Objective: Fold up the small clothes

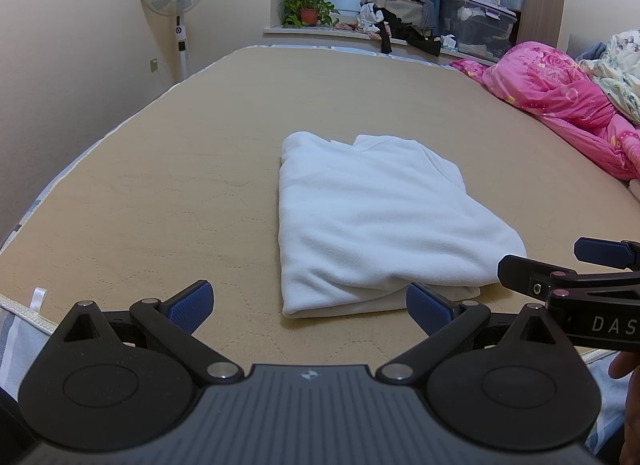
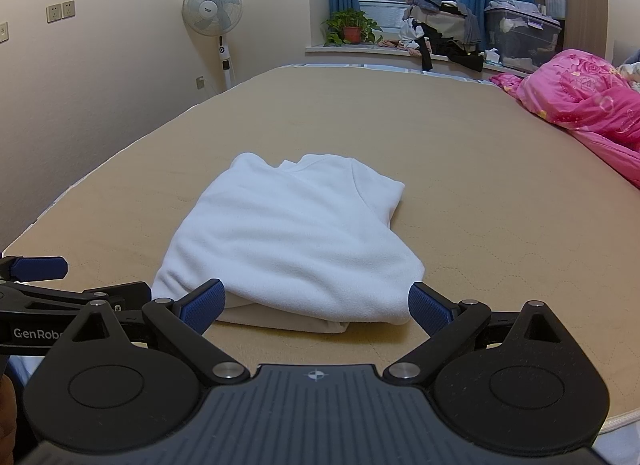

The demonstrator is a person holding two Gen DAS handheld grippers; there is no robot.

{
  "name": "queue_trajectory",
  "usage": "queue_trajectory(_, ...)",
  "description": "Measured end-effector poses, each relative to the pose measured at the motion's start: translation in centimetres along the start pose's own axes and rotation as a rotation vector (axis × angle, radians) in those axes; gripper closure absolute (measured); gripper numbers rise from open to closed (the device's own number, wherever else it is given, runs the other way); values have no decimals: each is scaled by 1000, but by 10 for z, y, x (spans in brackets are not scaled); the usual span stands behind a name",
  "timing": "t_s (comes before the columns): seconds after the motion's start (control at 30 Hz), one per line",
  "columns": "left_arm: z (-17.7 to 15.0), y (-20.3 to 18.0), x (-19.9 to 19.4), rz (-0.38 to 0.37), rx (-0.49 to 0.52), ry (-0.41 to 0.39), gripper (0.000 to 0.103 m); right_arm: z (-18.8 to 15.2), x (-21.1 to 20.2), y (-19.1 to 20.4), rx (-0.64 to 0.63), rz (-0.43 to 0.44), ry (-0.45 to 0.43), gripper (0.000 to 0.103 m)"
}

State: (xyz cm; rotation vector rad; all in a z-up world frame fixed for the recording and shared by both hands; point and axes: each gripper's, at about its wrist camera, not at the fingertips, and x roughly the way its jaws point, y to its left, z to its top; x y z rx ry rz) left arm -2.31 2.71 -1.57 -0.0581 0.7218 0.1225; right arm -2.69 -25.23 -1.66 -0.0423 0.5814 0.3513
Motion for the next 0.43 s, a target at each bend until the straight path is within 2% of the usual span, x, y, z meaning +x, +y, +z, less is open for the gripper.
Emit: queue_trajectory(0.43, 1, 1, 1, 1, 7, -9, 1, -1, 0, 0, 1, 0, 0, 5)
